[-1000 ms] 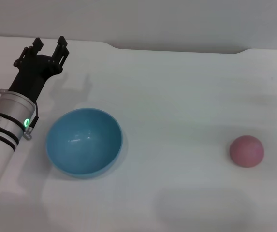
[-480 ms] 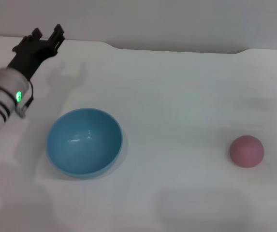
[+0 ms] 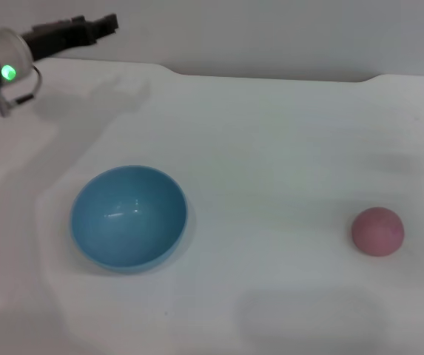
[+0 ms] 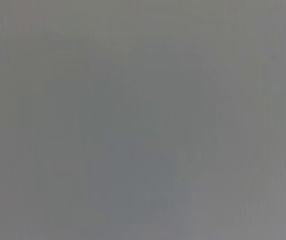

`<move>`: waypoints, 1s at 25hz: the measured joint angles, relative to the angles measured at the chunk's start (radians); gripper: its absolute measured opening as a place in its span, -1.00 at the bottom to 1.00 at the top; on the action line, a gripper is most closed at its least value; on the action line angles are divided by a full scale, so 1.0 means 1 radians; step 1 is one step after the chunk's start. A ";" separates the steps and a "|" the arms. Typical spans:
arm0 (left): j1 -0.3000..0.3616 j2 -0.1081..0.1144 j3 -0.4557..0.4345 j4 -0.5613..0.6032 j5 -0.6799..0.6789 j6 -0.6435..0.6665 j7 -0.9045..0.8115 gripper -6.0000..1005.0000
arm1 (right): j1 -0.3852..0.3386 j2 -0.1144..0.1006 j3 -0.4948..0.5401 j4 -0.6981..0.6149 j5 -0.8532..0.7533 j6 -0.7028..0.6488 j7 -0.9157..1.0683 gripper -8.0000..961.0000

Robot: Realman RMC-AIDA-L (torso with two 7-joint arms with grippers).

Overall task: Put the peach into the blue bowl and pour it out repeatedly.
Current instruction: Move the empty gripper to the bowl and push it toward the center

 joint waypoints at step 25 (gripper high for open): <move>0.053 -0.018 -0.080 0.578 0.909 0.912 -0.759 -0.17 | 0.007 -0.002 -0.009 -0.002 -0.006 0.009 -0.007 0.24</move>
